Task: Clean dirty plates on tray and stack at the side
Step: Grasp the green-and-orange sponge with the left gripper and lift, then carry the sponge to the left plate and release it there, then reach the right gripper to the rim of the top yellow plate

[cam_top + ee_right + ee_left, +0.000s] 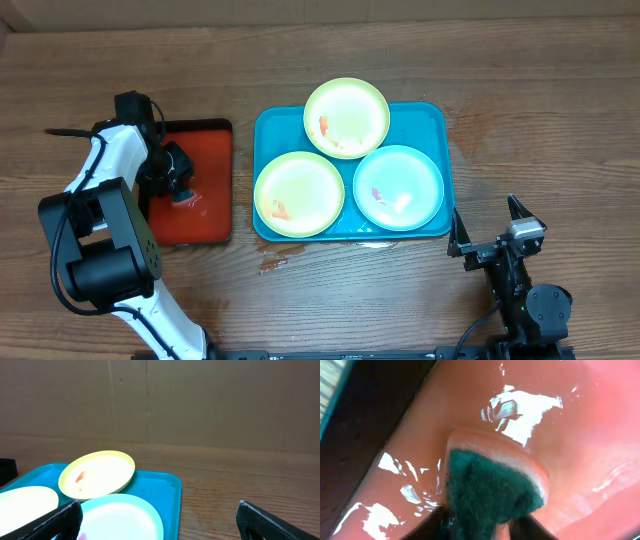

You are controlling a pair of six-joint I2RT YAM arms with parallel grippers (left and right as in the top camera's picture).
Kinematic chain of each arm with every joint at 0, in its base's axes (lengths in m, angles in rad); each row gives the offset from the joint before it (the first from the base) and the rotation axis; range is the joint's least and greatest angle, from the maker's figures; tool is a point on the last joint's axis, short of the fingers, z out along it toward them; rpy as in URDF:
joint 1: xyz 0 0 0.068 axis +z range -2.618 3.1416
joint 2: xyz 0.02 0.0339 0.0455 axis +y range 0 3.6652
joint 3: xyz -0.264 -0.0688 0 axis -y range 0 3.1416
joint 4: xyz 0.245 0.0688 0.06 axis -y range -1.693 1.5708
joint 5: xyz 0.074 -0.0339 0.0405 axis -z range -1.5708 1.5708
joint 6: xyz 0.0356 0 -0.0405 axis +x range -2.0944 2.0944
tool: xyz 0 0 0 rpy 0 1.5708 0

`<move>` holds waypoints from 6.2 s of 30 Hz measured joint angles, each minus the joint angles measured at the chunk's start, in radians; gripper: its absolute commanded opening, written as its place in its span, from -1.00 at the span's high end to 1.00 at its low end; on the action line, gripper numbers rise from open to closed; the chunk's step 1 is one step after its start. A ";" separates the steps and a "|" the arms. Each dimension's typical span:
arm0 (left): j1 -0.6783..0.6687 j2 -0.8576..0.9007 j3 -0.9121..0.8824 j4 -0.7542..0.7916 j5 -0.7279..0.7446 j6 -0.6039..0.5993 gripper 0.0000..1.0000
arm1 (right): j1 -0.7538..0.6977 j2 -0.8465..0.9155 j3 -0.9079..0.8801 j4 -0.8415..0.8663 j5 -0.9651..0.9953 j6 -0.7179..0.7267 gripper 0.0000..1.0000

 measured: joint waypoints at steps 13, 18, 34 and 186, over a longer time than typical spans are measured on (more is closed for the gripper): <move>0.000 -0.003 0.267 -0.355 0.000 0.003 0.92 | 0.000 0.000 0.000 -0.001 0.000 0.000 -0.99; 0.000 -0.050 0.437 -0.473 0.000 0.003 0.90 | 0.000 0.000 0.000 0.000 0.000 0.000 -1.00; -0.010 -0.058 0.109 -0.245 0.028 0.023 0.92 | 0.000 0.000 0.000 0.000 0.000 0.000 -1.00; -0.337 -0.428 0.122 -0.261 0.061 -0.151 -1.00 | 0.381 1.934 1.540 -0.708 -0.340 0.029 -0.15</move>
